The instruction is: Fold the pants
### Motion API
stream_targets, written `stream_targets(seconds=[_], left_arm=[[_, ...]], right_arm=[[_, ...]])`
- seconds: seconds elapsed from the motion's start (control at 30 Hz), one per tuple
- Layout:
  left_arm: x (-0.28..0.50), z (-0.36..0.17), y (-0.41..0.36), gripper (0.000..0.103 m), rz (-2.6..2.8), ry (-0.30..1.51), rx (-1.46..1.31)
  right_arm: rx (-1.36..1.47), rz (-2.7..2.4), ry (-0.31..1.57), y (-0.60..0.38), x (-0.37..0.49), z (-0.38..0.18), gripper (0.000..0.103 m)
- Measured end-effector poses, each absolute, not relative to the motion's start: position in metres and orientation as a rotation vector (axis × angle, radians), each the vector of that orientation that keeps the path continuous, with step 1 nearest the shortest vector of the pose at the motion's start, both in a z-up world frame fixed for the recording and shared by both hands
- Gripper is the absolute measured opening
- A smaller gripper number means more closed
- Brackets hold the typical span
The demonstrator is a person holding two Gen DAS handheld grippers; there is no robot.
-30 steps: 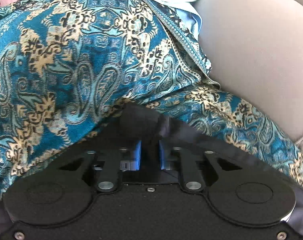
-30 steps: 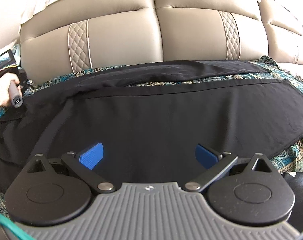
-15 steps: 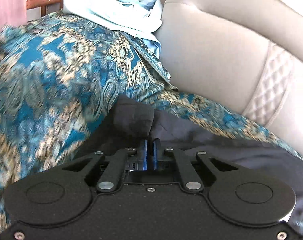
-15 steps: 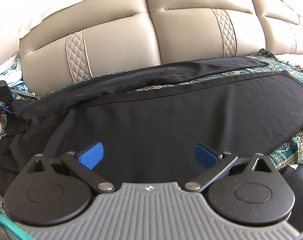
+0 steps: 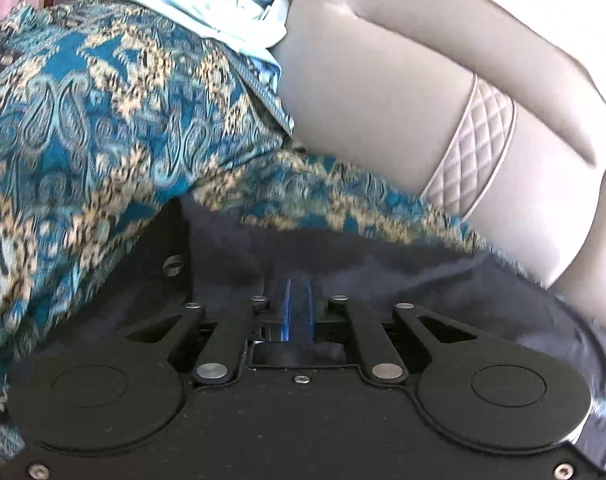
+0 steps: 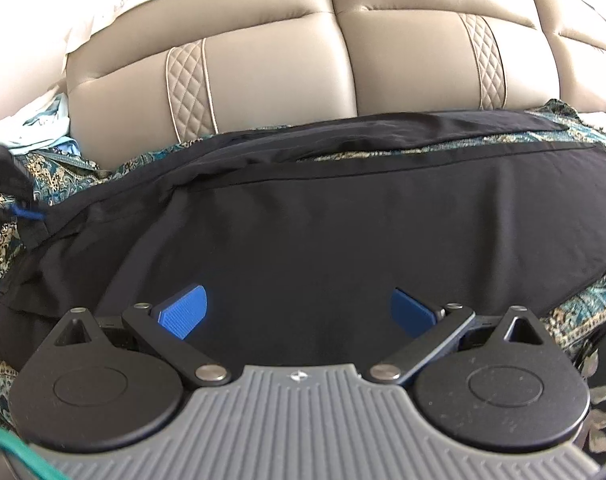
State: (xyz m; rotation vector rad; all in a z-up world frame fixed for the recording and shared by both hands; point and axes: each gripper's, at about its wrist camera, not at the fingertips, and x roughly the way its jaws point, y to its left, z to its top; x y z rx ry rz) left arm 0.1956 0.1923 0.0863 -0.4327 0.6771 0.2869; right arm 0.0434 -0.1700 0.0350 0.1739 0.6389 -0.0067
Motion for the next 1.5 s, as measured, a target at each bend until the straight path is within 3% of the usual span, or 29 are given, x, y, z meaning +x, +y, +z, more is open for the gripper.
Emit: stream_targets(seconds=[0.1, 0.17, 0.33, 0.63, 0.77, 0.83, 0.9, 1.07, 1.17, 1.27, 1.37, 1.4, 1.47, 1.5], left_arm=[[0.206, 0.086, 0.200, 0.041, 0.296, 0.701, -0.464], [0.208, 0.080, 0.207, 0.048, 0.287, 0.709, -0.511], [0.209, 0.055, 0.226, 0.082, 0.290, 0.762, -0.699], [0.214, 0.036, 0.254, 0.102, 0.395, 0.711, -0.993], [0.222, 0.036, 0.262, 0.100, 0.490, 0.707, -1.091], [0.226, 0.044, 0.258, 0.066, 0.536, 0.757, -1.066], [0.222, 0.052, 0.253, 0.056, 0.504, 0.792, -1.035], [0.211, 0.056, 0.251, 0.061, 0.402, 0.784, -1.090], [0.222, 0.050, 0.255, 0.085, 0.473, 0.774, -1.095], [0.230, 0.036, 0.264, 0.088, 0.498, 0.788, -1.221], [0.219, 0.042, 0.267, 0.077, 0.422, 0.753, -1.311], [0.214, 0.046, 0.267, 0.066, 0.372, 0.743, -1.320], [0.206, 0.053, 0.266, 0.052, 0.291, 0.728, -1.325], [0.203, 0.057, 0.265, 0.050, 0.265, 0.725, -1.312]], right_arm=[[0.190, -0.005, 0.652, -0.168, 0.045, 0.032, 0.103], [0.191, -0.007, 0.656, -0.168, 0.046, 0.030, 0.103], [0.180, -0.010, 0.658, -0.171, 0.049, 0.029, 0.103], [0.188, -0.012, 0.658, -0.172, 0.050, 0.028, 0.103], [0.195, -0.005, 0.669, -0.172, 0.050, 0.026, 0.103], [0.200, 0.000, 0.669, -0.172, 0.049, 0.026, 0.103], [0.197, 0.003, 0.660, -0.171, 0.047, 0.028, 0.103], [0.195, 0.003, 0.657, -0.172, 0.045, 0.028, 0.103], [0.207, 0.007, 0.664, -0.172, 0.045, 0.026, 0.103], [0.201, 0.012, 0.654, -0.171, 0.042, 0.029, 0.103], [0.180, 0.007, 0.639, -0.171, 0.039, 0.032, 0.103], [0.177, 0.003, 0.635, -0.172, 0.038, 0.033, 0.103], [0.181, -0.002, 0.633, -0.174, 0.038, 0.033, 0.103], [0.187, -0.004, 0.634, -0.174, 0.038, 0.033, 0.103]])
